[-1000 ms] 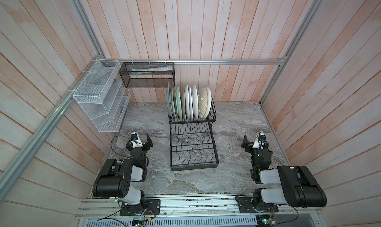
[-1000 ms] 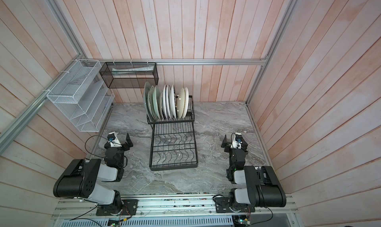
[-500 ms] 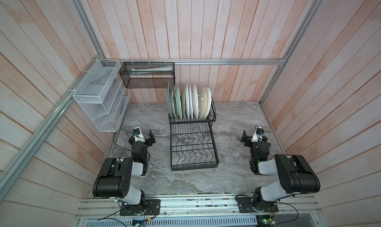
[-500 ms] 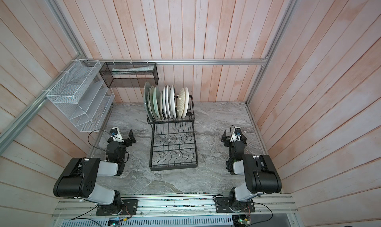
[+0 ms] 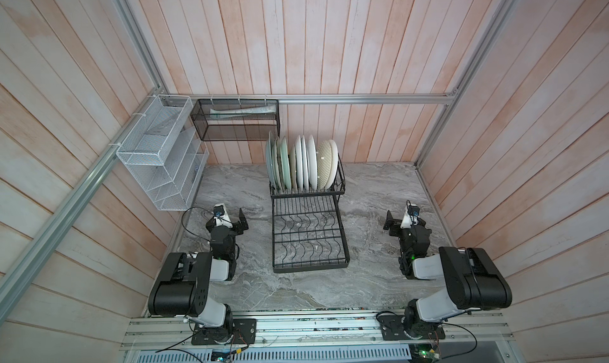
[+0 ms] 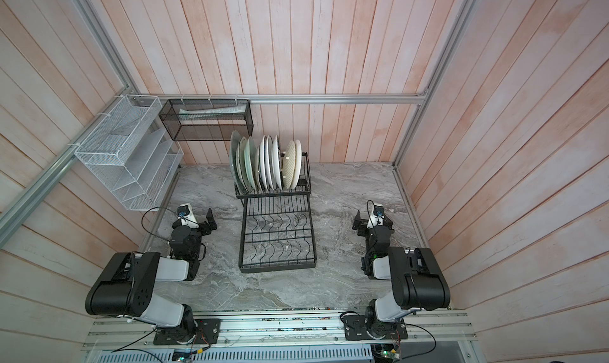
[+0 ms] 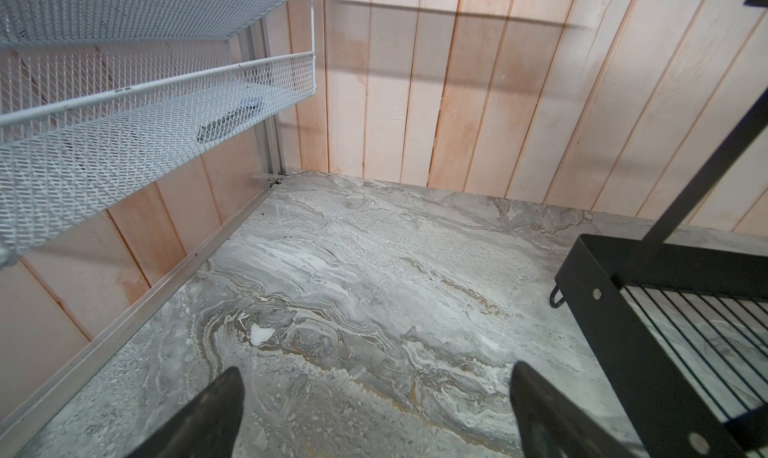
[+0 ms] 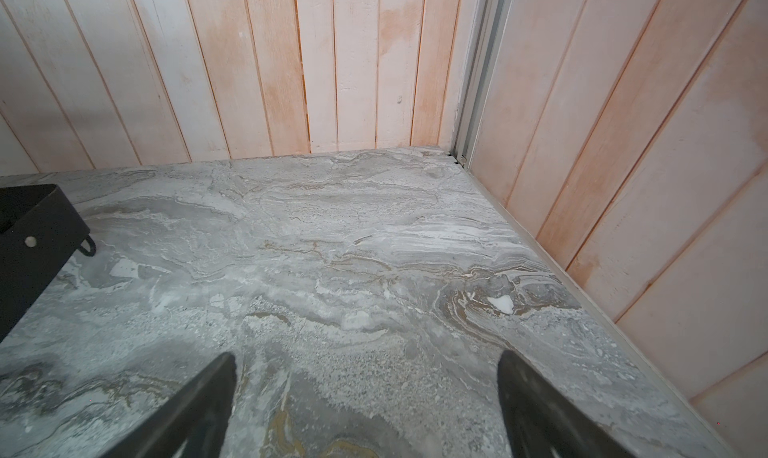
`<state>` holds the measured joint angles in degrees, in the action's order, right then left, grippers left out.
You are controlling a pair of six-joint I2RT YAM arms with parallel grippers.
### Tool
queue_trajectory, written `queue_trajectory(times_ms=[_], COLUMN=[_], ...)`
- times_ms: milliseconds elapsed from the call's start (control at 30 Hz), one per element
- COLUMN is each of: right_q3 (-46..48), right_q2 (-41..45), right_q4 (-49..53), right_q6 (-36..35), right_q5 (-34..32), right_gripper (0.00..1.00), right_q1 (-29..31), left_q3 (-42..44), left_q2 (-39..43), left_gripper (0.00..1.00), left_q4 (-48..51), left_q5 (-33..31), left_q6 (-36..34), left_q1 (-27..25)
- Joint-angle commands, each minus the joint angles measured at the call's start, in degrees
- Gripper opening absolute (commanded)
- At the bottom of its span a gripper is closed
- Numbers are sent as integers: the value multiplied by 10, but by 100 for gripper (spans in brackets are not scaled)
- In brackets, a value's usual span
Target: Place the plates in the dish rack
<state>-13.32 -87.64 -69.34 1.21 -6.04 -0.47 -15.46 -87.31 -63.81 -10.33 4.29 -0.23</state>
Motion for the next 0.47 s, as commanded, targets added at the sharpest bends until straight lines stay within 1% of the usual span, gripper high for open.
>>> queue_trajectory(times_ms=[0, 433], right_q3=[-6, -7], right_q2=[7, 6], right_q4=[5, 5], right_q6=[-3, -2], right_q5=[7, 7], right_gripper=[98, 98], right_q1=[-1, -2], left_q3=[-7, -9], left_q2=[-7, -7], left_gripper=[100, 100], left_q4=[2, 6], left_q5=[-3, 0], left_q6=[-10, -9], left_q1=[-2, -2])
